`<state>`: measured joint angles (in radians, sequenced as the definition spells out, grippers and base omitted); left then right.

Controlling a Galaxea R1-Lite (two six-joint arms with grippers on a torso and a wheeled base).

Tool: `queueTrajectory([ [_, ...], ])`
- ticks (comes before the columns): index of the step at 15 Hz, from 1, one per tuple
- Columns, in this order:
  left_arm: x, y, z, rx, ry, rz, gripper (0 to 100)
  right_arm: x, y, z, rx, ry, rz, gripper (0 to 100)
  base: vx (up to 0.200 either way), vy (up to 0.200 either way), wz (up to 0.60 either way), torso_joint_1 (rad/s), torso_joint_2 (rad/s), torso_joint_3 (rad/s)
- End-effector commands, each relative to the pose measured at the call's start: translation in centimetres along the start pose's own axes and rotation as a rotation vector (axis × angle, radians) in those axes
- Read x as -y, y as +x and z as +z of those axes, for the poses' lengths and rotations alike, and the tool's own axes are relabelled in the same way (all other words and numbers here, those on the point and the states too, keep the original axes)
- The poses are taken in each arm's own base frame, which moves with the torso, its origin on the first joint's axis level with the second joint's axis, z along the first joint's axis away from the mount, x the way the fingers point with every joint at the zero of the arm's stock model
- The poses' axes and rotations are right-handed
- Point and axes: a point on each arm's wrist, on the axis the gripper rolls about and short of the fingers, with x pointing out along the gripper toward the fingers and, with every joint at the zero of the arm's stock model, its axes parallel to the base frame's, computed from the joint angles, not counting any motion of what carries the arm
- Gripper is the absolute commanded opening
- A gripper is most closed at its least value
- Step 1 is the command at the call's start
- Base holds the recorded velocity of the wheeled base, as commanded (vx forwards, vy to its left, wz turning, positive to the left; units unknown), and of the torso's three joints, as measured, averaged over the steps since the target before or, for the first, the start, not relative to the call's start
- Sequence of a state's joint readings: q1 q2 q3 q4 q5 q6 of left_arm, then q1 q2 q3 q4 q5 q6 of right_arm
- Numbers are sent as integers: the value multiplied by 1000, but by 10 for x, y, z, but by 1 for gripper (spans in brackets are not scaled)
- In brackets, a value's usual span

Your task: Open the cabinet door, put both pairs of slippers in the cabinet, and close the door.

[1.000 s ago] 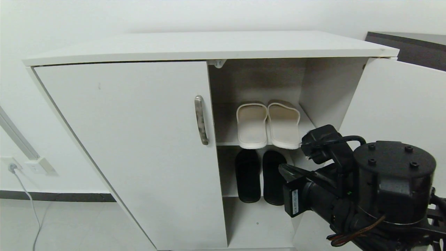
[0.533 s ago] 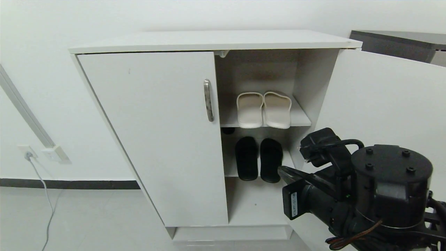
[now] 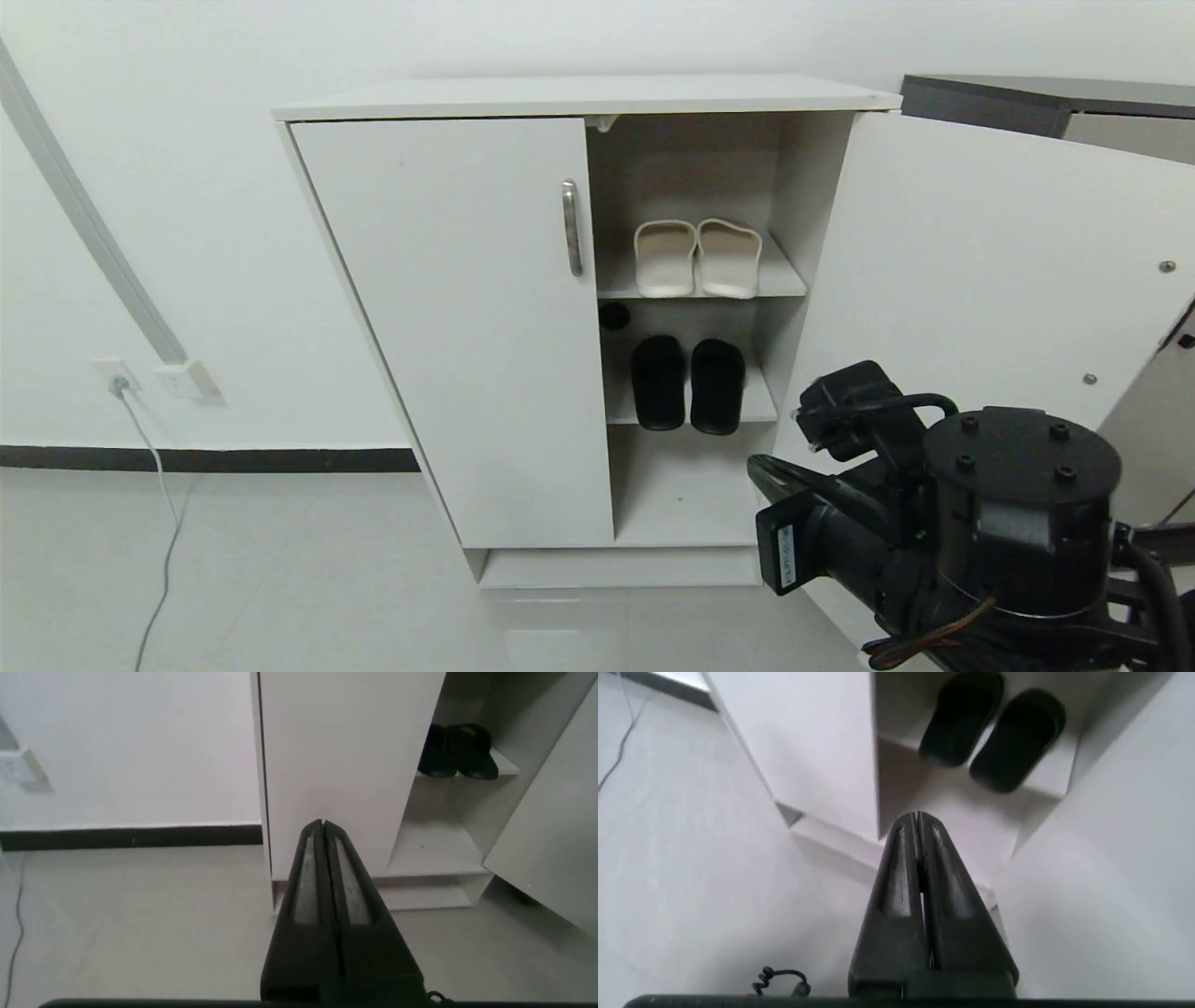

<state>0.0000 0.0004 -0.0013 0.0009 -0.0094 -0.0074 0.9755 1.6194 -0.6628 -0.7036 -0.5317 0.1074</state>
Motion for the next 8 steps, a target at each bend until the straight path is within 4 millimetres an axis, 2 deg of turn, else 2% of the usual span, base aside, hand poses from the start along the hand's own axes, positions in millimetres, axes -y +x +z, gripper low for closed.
queueTrajectory([
  [1,0,0,0,0,0,0,0,0,1,-2,-7,-4,-1,0,0,0,0,0,0,0],
  [8,0,0,0,0,-2,2,0,0,1,-2,-8,-5,-3,0,0,0,0,0,0,0],
])
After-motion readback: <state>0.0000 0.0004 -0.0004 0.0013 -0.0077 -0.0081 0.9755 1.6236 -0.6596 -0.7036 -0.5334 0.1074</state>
